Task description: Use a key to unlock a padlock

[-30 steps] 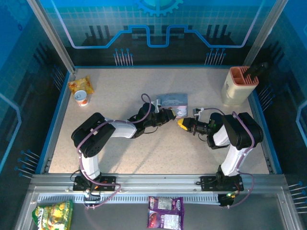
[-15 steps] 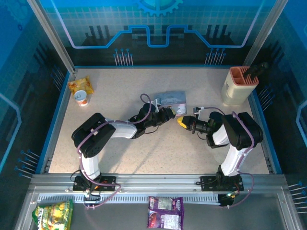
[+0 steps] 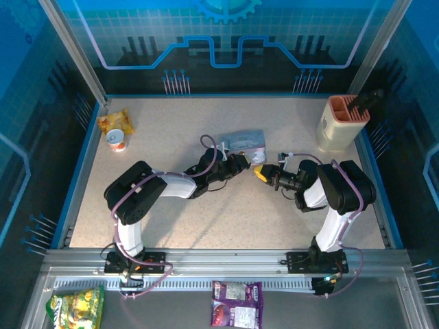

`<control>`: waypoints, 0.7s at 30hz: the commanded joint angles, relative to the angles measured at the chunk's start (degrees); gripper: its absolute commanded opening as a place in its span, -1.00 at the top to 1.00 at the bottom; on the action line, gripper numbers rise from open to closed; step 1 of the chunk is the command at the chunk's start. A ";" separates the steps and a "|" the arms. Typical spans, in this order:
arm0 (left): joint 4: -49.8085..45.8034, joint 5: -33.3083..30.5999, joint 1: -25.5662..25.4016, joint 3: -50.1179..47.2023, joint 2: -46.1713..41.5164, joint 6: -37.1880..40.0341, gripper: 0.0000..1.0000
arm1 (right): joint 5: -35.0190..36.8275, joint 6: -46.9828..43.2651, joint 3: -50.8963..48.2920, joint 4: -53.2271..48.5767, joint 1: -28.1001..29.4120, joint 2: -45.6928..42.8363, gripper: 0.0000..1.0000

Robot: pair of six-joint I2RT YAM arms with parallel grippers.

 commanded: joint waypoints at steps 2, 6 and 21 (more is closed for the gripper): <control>0.21 15.26 -7.63 1.29 -0.76 3.19 0.75 | 6.86 -0.21 2.66 4.05 0.75 0.52 1.00; -4.51 14.88 -7.63 2.81 0.09 4.04 0.75 | 5.85 -3.00 0.20 4.00 1.03 1.89 1.00; -10.49 16.33 -8.42 4.98 1.83 6.39 0.57 | 4.04 -7.60 -6.27 4.13 1.33 1.28 1.00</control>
